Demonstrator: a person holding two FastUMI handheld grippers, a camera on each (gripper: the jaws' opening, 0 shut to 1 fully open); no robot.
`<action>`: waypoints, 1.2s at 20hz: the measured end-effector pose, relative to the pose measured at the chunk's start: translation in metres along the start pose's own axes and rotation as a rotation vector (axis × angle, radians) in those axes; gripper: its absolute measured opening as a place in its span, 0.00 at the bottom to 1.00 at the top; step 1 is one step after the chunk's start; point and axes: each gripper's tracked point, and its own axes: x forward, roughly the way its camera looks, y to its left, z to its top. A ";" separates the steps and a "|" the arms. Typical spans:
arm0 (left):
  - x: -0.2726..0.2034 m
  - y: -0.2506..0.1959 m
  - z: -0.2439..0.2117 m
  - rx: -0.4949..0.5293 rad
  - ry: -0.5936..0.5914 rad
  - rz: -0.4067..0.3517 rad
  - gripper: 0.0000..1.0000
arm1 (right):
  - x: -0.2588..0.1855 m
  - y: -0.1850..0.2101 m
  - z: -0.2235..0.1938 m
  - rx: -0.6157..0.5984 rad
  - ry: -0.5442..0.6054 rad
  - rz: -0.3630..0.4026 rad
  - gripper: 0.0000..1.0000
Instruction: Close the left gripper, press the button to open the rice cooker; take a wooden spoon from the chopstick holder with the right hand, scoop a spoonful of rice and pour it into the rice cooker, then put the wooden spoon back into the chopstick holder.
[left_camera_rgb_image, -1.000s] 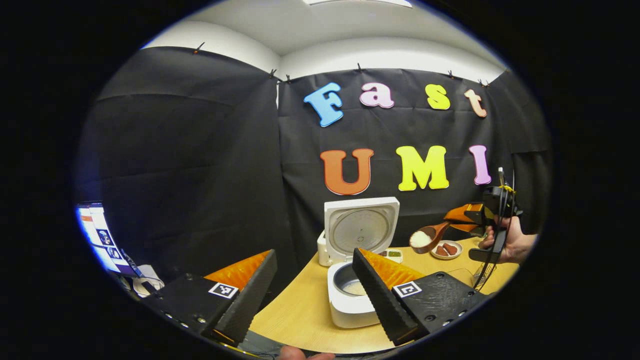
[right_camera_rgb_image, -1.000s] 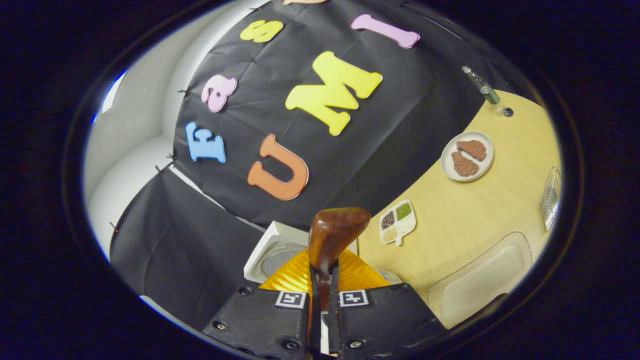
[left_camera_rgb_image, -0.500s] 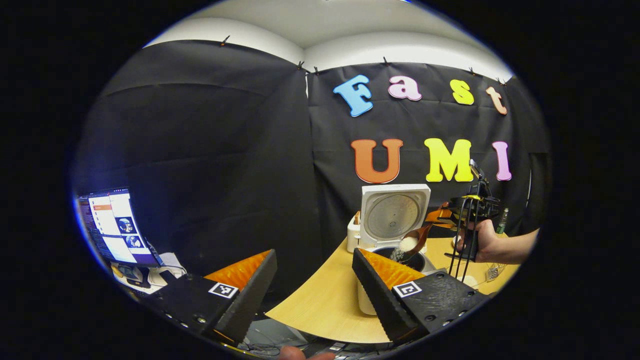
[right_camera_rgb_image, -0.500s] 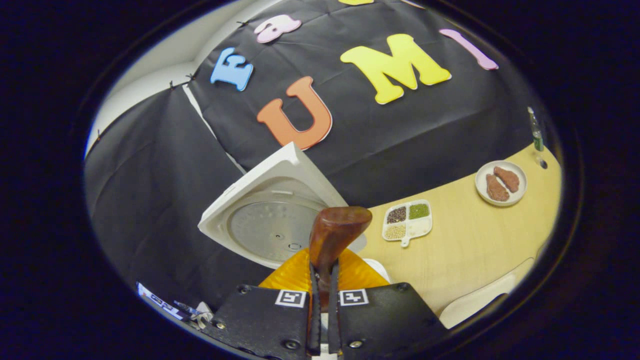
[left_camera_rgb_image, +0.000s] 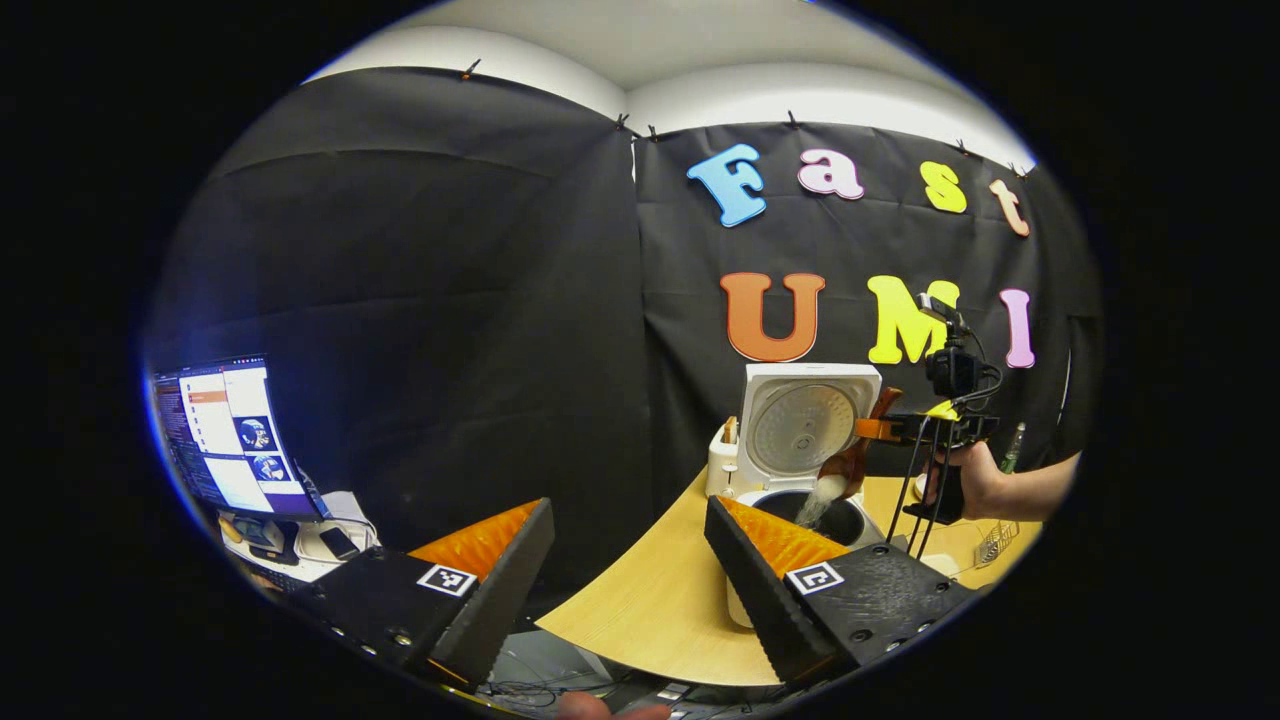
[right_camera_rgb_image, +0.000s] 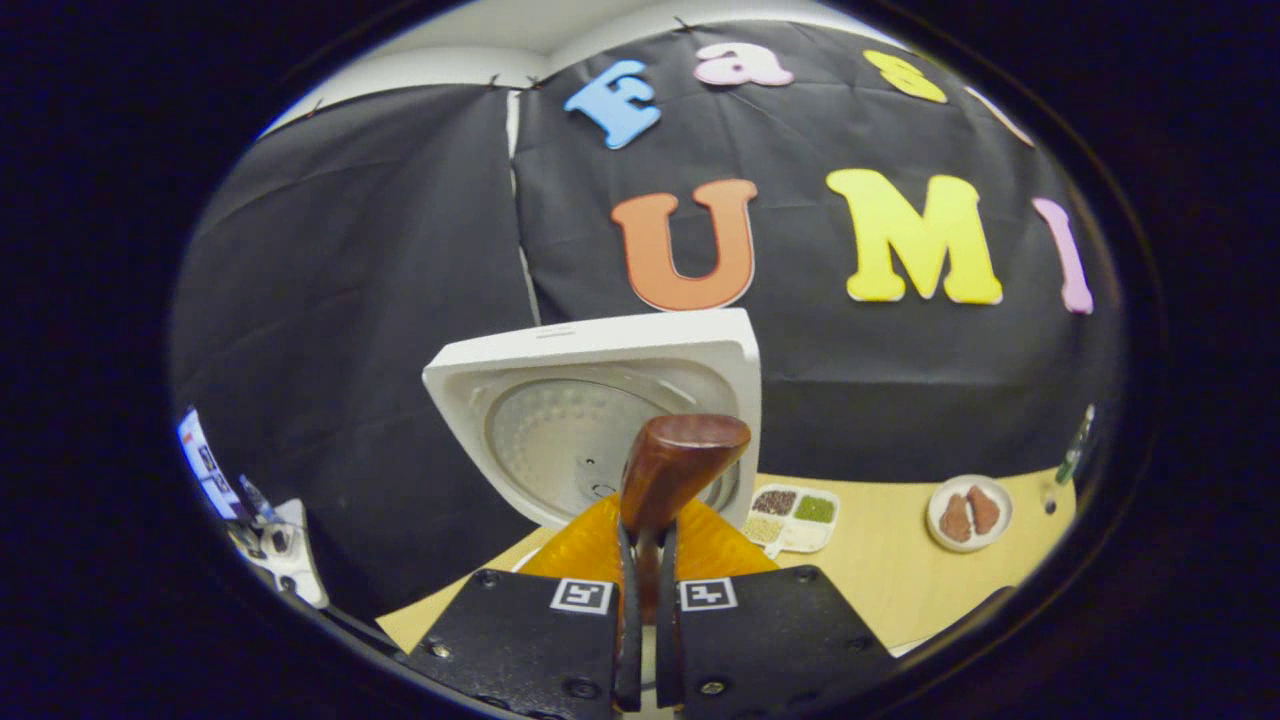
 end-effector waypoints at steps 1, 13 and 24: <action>0.001 -0.001 0.001 -0.001 -0.003 -0.002 0.97 | -0.002 0.005 0.004 -0.056 -0.013 0.007 0.11; 0.002 -0.006 0.010 -0.020 -0.055 -0.006 0.97 | -0.033 0.051 0.032 -0.465 -0.114 0.043 0.11; -0.009 -0.027 0.017 -0.068 -0.077 -0.036 0.94 | -0.067 0.038 0.054 -0.263 -0.127 0.085 0.11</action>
